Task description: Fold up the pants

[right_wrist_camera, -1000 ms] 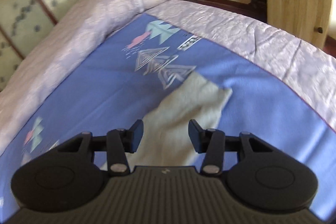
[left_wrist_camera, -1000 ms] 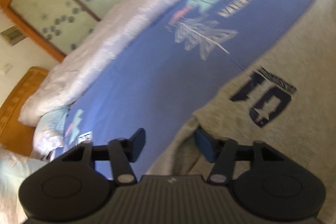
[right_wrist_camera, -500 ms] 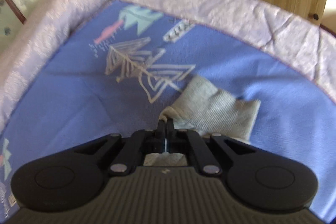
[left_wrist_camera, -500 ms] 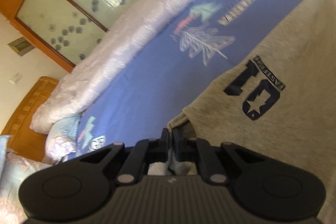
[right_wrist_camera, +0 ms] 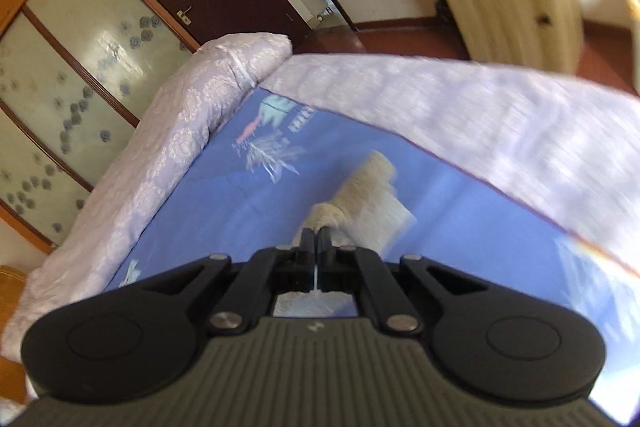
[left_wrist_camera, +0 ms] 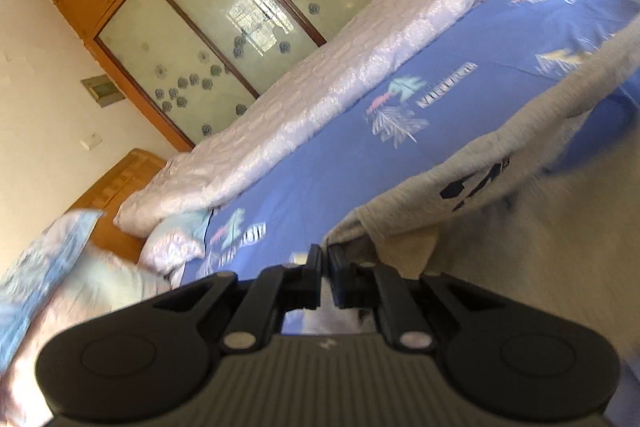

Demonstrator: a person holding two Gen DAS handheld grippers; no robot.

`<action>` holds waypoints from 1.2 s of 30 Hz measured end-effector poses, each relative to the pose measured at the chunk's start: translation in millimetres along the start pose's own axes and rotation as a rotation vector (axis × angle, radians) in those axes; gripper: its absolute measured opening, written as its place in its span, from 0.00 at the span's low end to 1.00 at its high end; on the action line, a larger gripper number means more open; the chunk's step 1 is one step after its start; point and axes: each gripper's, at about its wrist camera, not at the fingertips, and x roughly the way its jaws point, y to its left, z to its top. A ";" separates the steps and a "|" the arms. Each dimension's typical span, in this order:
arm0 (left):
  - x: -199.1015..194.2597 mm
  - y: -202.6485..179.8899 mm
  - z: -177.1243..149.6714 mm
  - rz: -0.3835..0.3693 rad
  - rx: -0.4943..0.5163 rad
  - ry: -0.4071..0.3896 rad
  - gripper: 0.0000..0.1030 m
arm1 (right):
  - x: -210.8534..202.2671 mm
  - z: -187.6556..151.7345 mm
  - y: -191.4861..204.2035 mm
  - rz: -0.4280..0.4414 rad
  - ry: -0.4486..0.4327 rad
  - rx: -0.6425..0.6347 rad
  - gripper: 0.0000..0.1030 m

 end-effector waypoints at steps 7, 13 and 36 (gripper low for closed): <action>-52.6 -32.6 -62.3 -0.058 -0.040 0.105 0.06 | -61.0 -81.6 -105.5 -0.014 0.036 0.157 0.03; -36.3 -49.6 -95.2 -0.118 -0.083 0.259 0.09 | -48.5 -108.9 -128.7 -0.079 0.064 0.231 0.09; 75.5 90.0 -141.7 -0.577 -1.206 0.433 0.16 | -51.0 -163.6 8.6 0.010 0.026 -0.094 0.35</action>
